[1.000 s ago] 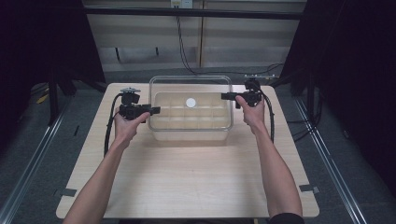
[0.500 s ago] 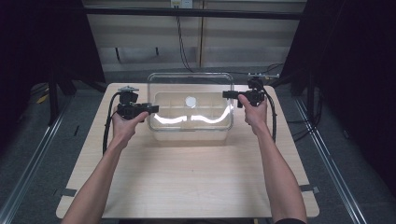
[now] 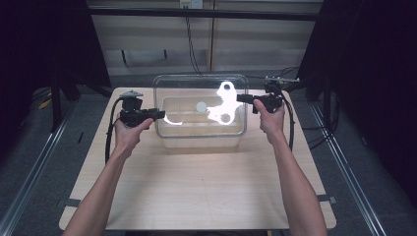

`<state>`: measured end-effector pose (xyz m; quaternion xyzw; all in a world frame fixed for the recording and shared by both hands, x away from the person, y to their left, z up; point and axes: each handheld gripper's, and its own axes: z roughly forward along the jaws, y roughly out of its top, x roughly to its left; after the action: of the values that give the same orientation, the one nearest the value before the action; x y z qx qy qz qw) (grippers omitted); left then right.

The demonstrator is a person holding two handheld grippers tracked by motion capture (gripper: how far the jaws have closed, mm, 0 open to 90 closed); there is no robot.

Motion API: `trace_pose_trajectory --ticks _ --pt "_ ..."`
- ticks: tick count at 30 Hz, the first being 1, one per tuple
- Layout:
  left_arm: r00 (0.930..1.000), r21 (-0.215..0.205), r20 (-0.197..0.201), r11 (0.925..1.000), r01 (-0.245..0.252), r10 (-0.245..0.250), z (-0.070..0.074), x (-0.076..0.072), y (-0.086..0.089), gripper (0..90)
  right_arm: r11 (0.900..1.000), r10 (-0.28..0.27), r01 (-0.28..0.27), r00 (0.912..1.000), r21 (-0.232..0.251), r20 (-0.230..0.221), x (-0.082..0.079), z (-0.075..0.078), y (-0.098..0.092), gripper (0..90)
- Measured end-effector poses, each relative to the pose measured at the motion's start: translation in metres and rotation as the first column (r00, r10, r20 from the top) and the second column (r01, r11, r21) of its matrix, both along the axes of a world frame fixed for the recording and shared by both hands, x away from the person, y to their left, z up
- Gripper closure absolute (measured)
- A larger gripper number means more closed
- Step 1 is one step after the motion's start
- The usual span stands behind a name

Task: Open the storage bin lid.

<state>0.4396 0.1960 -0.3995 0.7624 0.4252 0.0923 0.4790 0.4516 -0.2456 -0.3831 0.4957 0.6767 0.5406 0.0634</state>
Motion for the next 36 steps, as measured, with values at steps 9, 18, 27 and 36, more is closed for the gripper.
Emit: trace_pose_trajectory --ticks 9,18,27,36 --pt "0.9999 -0.009 0.003 0.9999 0.010 -0.010 0.002 -0.004 0.004 66.1 1.000 0.002 -0.002 0.9999 0.006 0.017 -0.008 0.008 0.001 66.2" --pt "0.9997 -0.010 0.012 0.9997 0.022 -0.022 0.004 -0.011 0.007 66.9 1.000 0.009 -0.009 0.9997 0.011 0.024 -0.016 0.012 0.003 66.4" --pt "0.9990 -0.022 0.014 0.9988 0.043 -0.043 0.007 -0.015 0.006 68.0 1.000 0.013 -0.013 0.9995 0.005 0.030 -0.023 0.016 -0.001 66.5" --pt "0.9990 -0.027 0.019 0.9987 0.042 -0.042 0.009 -0.024 0.004 68.2 1.000 0.011 -0.012 0.9990 0.020 0.043 -0.033 0.014 -0.005 66.7"
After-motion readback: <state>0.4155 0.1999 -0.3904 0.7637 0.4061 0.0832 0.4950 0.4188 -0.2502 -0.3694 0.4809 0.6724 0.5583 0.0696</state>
